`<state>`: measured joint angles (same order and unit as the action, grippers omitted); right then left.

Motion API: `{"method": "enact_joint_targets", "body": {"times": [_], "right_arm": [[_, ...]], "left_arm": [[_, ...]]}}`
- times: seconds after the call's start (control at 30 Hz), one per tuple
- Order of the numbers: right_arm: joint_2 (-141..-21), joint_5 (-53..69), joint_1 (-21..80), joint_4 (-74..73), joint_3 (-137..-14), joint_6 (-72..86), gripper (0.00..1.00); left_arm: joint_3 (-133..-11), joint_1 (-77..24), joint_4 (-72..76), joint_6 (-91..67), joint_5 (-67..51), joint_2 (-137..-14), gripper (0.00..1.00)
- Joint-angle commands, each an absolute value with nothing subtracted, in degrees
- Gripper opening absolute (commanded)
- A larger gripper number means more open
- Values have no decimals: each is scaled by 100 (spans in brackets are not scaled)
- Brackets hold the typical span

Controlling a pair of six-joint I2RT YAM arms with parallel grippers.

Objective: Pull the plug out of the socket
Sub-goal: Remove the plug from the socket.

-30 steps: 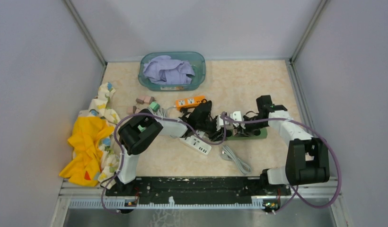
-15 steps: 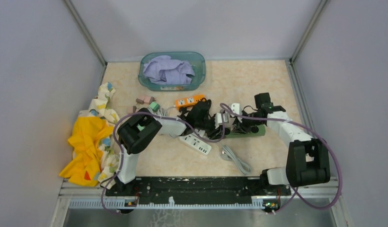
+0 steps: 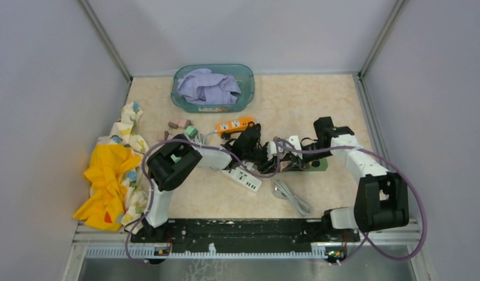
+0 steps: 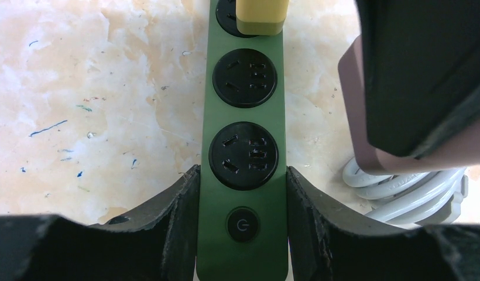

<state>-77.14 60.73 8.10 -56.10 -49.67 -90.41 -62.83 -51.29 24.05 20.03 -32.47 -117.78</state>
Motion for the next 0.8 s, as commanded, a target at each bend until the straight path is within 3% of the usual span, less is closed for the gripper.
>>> {"method": "enact_joint_targets", "body": {"times": [0.0, 0.17, 0.33, 0.43, 0.77], "right_arm": [[-7629, 6493, 807, -5785, -5317, -9113, 0], [-7597, 6377, 720, -5752, -5442, -8671, 0], [-7684, 6403, 662, -6104, -5706, -8596, 0], [-7719, 6508, 642, -6265, -5801, -8552, 0], [-7787, 6885, 620, -6012, -5923, -7519, 0]], "left_arm": [[-6178, -5150, 2271, 1585, -2914, -11874, 18], [-5805, -5146, 2829, 1227, -2755, -11335, 52], [-5001, -5145, 3562, 1006, -2416, -10430, 74], [-4375, -5148, 3980, 883, -2279, -9970, 78], [-3000, -5139, 4344, 65, -1989, -8275, 79]]}}
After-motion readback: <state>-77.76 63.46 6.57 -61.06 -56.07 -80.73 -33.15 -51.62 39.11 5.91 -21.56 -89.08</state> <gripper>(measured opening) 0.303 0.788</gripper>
